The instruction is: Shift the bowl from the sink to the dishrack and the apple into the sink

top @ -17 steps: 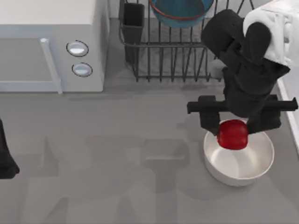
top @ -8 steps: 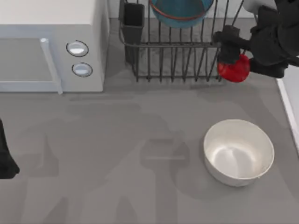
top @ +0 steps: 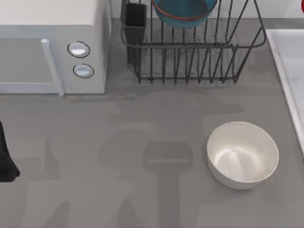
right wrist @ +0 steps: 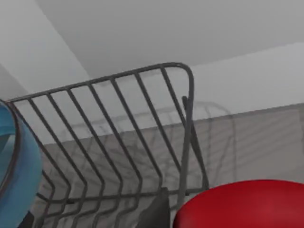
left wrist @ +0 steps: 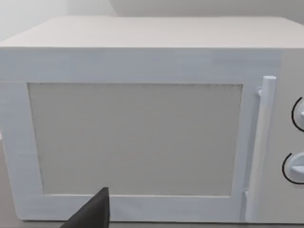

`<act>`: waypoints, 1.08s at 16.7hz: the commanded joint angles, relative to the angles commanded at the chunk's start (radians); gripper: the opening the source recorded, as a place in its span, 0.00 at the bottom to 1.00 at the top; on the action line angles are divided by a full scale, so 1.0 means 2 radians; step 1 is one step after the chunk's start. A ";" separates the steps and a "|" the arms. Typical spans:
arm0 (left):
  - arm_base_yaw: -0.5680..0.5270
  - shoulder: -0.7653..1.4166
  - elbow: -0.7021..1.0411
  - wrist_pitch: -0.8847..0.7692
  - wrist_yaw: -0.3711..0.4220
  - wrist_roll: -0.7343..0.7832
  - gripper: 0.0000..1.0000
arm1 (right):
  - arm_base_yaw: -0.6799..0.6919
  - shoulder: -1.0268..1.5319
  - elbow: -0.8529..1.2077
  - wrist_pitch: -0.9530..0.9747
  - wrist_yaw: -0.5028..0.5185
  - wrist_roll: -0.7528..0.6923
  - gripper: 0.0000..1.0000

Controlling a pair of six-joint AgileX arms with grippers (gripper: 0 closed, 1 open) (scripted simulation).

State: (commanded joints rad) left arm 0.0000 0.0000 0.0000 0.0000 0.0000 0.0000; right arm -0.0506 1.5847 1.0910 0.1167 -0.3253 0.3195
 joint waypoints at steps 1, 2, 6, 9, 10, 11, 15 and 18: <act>0.000 0.000 0.000 0.000 0.000 0.000 1.00 | -0.027 -0.006 -0.025 0.045 -0.008 -0.012 0.00; 0.000 0.000 0.000 0.000 0.000 0.000 1.00 | -0.055 -0.012 -0.051 0.088 -0.016 -0.024 0.00; 0.000 0.000 0.000 0.000 0.000 0.000 1.00 | -0.154 -0.032 -0.155 0.247 -0.050 -0.079 0.00; 0.000 0.000 0.000 0.000 0.000 0.000 1.00 | -0.204 -0.040 -0.212 0.333 -0.071 -0.116 0.00; 0.000 0.000 0.000 0.000 0.000 0.000 1.00 | -0.215 -0.043 -0.225 0.352 -0.077 -0.127 0.00; 0.000 0.000 0.000 0.000 0.000 0.000 1.00 | -0.224 -0.045 -0.235 0.369 -0.081 -0.136 0.00; 0.000 0.000 0.000 0.000 0.000 0.000 1.00 | -0.238 -0.046 -0.248 0.395 -0.088 -0.151 0.00; 0.000 0.000 0.000 0.000 0.000 0.000 1.00 | -0.238 -0.046 -0.248 0.395 -0.088 -0.151 0.00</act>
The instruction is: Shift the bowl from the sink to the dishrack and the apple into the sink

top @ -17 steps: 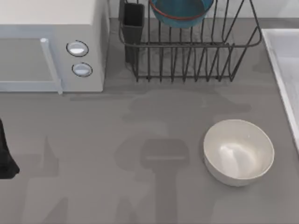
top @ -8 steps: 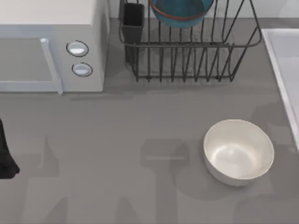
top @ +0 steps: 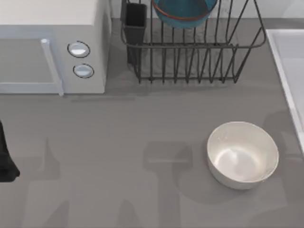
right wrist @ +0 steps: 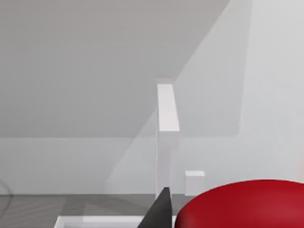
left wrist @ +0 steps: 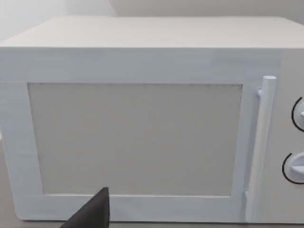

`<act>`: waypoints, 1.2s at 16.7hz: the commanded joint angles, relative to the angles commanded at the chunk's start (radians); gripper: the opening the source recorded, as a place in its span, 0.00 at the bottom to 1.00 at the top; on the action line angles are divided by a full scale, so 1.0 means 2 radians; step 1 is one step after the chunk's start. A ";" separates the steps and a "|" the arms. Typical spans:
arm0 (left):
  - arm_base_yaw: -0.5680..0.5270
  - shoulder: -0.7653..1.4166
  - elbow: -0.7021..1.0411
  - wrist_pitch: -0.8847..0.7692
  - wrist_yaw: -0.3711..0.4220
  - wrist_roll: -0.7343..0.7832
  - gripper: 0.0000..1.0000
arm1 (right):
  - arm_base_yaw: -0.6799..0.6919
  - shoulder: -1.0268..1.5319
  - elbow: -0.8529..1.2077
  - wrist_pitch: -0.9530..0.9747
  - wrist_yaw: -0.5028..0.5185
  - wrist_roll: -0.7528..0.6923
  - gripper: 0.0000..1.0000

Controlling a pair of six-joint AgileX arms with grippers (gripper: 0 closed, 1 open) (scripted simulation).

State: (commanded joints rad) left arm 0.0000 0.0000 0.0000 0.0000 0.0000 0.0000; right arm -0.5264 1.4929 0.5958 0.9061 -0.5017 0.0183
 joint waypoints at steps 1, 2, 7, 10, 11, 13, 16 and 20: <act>0.000 0.000 0.000 0.000 0.000 0.000 1.00 | 0.002 0.002 0.001 -0.001 0.001 0.001 0.00; 0.000 0.000 0.000 0.000 0.000 0.000 1.00 | 0.002 0.003 0.001 0.000 0.001 0.001 0.00; 0.000 0.000 0.000 0.000 0.000 0.000 1.00 | 0.004 0.082 -0.006 0.083 -0.006 0.002 0.00; 0.000 0.000 0.000 0.000 0.000 0.000 1.00 | 0.004 0.167 -0.017 0.183 -0.007 0.001 0.00; 0.000 0.000 0.000 0.000 0.000 0.000 1.00 | 0.004 0.197 -0.022 0.219 -0.007 0.001 0.00; 0.000 0.000 0.000 0.000 0.000 0.000 1.00 | 0.002 0.254 -0.032 0.288 -0.004 0.001 0.00; 0.000 0.000 0.000 0.000 0.000 0.000 1.00 | 0.000 0.323 -0.045 0.372 0.001 -0.001 0.00; 0.000 0.000 0.000 0.000 0.000 0.000 1.00 | -0.001 0.362 -0.053 0.414 0.005 -0.002 0.00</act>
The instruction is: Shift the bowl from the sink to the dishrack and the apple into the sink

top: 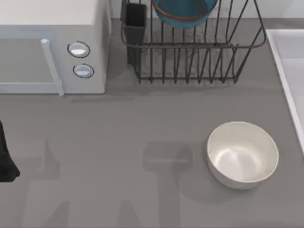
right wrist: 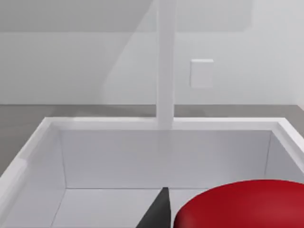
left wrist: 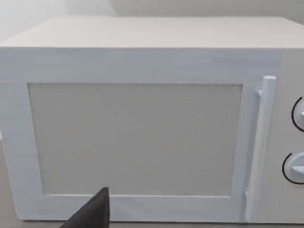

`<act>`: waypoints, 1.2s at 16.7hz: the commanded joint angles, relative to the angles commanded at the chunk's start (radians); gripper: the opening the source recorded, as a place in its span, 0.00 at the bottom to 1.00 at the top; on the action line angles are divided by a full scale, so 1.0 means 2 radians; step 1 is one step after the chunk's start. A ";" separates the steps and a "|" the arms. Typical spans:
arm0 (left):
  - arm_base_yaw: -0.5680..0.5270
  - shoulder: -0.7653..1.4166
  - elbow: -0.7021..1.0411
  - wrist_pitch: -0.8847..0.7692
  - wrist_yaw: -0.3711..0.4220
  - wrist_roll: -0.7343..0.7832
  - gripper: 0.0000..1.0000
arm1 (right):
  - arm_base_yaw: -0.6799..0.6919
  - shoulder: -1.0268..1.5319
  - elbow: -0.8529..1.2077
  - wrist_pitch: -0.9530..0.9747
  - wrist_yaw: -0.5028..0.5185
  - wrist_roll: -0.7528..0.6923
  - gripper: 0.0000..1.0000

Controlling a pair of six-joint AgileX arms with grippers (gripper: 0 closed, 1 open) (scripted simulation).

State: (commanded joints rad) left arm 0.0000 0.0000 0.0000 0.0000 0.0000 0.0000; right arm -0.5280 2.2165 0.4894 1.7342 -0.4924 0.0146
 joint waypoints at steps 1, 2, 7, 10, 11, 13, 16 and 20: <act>0.000 0.000 0.000 0.000 0.000 0.000 1.00 | 0.000 0.000 0.000 0.000 0.000 0.000 0.00; 0.000 0.000 0.000 0.000 0.000 0.000 1.00 | 0.000 0.000 0.000 0.000 0.000 0.000 0.00; 0.000 0.000 0.000 0.000 0.000 0.000 1.00 | 0.000 0.000 0.000 0.000 0.000 0.000 0.30; 0.000 0.000 0.000 0.000 0.000 0.000 1.00 | 0.000 0.000 0.000 0.000 0.000 0.000 0.53; 0.000 0.000 0.000 0.000 0.000 0.000 1.00 | 0.000 0.000 0.000 0.000 0.000 0.000 0.60; 0.000 0.000 0.000 0.000 0.000 0.000 1.00 | 0.000 0.000 0.000 0.000 0.000 0.000 0.75; 0.000 0.000 0.000 0.000 0.000 0.000 1.00 | 0.000 0.000 0.000 0.000 0.000 0.000 0.98; 0.000 0.000 0.000 0.000 0.000 0.000 1.00 | 0.000 0.000 0.000 0.000 0.000 0.000 1.00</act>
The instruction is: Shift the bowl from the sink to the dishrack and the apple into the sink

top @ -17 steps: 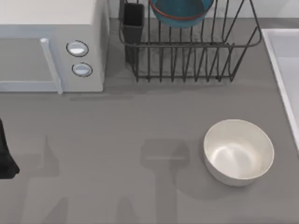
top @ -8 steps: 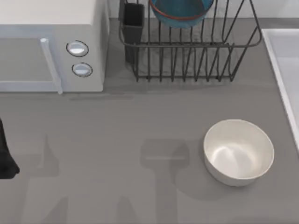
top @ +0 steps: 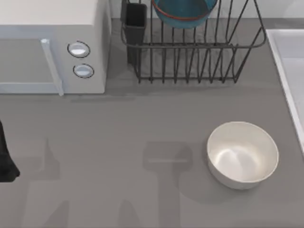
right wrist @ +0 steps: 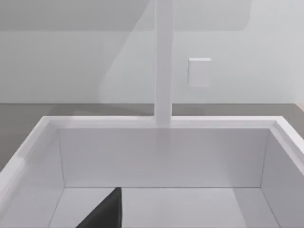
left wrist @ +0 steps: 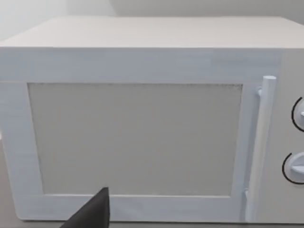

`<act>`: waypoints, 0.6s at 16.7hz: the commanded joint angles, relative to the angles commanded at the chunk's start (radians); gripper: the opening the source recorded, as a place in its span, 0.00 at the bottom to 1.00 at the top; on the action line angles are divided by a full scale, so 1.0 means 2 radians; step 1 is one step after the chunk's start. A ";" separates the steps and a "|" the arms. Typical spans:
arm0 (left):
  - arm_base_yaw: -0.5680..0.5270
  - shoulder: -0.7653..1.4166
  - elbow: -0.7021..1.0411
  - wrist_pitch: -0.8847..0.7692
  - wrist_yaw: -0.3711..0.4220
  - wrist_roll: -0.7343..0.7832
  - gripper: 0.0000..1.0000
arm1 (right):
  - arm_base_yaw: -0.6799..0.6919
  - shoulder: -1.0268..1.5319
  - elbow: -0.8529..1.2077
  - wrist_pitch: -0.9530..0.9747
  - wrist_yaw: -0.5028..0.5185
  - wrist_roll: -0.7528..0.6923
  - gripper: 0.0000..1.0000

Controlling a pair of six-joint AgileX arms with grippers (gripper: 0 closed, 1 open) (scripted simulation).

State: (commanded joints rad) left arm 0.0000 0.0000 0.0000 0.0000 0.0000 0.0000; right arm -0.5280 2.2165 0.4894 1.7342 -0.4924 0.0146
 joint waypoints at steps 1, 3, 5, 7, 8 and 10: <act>0.000 0.000 0.000 0.000 0.000 0.000 1.00 | 0.000 0.000 0.000 0.000 0.000 0.000 1.00; 0.000 0.000 0.000 0.000 0.000 0.000 1.00 | 0.000 0.000 0.000 0.000 0.000 0.000 1.00; 0.000 0.000 0.000 0.000 0.000 0.000 1.00 | 0.001 0.000 0.000 0.000 0.000 0.000 1.00; 0.000 0.000 0.000 0.000 0.000 0.000 1.00 | 0.001 -0.005 0.003 -0.003 0.001 -0.001 1.00; 0.000 0.000 0.000 0.000 0.000 0.000 1.00 | 0.003 -0.015 0.006 -0.011 0.003 -0.002 1.00; 0.000 0.000 0.000 0.000 0.000 0.000 1.00 | 0.013 -0.049 0.008 -0.036 0.005 -0.007 1.00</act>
State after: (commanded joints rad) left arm 0.0000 0.0000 0.0000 0.0000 0.0000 0.0000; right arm -0.5023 2.1184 0.5062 1.6625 -0.4817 0.0009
